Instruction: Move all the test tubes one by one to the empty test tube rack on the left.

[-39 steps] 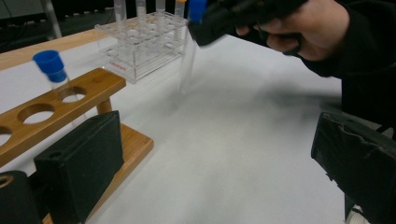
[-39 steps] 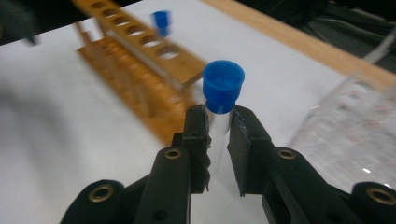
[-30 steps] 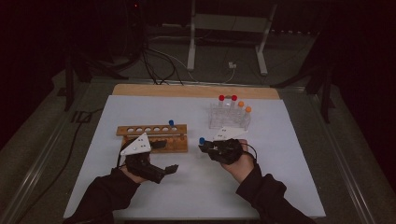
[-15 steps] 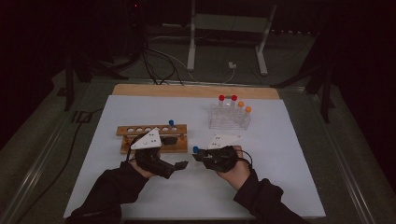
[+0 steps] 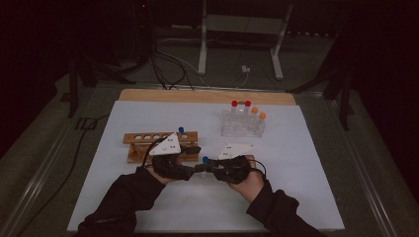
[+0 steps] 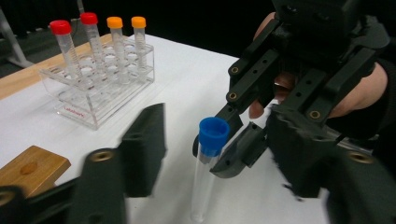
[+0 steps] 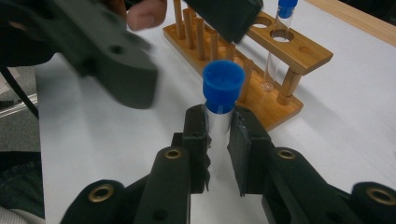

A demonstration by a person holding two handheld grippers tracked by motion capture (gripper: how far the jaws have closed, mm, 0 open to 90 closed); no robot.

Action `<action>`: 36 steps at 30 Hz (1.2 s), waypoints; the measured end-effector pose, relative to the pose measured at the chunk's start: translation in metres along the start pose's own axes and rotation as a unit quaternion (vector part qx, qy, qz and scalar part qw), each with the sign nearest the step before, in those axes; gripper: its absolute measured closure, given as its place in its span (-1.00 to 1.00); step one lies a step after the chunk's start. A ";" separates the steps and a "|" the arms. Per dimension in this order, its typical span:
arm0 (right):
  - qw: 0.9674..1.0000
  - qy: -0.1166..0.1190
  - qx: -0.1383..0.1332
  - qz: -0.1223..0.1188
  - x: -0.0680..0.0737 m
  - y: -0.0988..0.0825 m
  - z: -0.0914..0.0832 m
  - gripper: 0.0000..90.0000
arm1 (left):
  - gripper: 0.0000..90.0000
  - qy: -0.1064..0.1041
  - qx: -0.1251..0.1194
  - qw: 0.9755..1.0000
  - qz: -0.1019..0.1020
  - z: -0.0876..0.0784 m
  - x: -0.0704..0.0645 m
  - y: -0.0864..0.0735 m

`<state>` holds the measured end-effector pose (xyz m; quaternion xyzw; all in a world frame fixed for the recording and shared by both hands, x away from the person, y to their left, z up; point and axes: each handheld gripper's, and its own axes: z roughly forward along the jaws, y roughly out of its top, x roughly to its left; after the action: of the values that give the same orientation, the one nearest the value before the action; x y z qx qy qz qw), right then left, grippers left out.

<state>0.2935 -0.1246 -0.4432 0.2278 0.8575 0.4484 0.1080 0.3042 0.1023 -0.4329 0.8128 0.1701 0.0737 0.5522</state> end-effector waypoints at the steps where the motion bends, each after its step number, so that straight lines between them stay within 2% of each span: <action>1: 1.000 0.000 0.001 0.000 0.000 0.000 0.000 0.70 | 0.03 0.000 0.001 1.000 0.000 0.001 0.000 0.000; 6: 1.000 0.002 0.000 -0.001 0.001 0.000 0.000 0.70 | 0.32 0.002 0.009 1.000 0.009 0.004 0.001 -0.002; 10: 1.000 0.002 -0.002 -0.001 0.000 0.001 0.000 0.70 | 0.47 0.007 0.013 1.000 0.015 0.006 0.001 -0.003; 15: 1.000 0.002 0.000 0.000 0.000 0.000 0.001 0.70 | 0.65 0.004 0.015 1.000 0.023 0.007 0.001 -0.004; 24: 1.000 0.006 -0.003 0.002 0.000 0.001 0.000 0.67 | 0.72 0.002 0.014 0.999 0.033 0.004 0.001 -0.001; 26: 1.000 0.011 -0.007 0.003 0.000 0.002 -0.001 0.57 | 0.72 0.004 0.011 0.999 0.033 0.001 0.002 0.000; 31: 1.000 0.003 -0.019 0.004 0.001 0.002 -0.004 0.24 | 0.72 0.017 0.002 1.000 0.024 -0.011 0.009 0.004; 36: 0.999 -0.004 -0.034 0.015 0.001 0.003 -0.007 -0.18 | 0.72 0.034 -0.008 0.999 0.019 -0.026 0.017 0.008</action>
<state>0.2906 -0.1272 -0.4369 0.2385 0.8381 0.4777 0.1124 0.3134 0.1282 -0.4168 0.8083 0.1727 0.1138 0.5513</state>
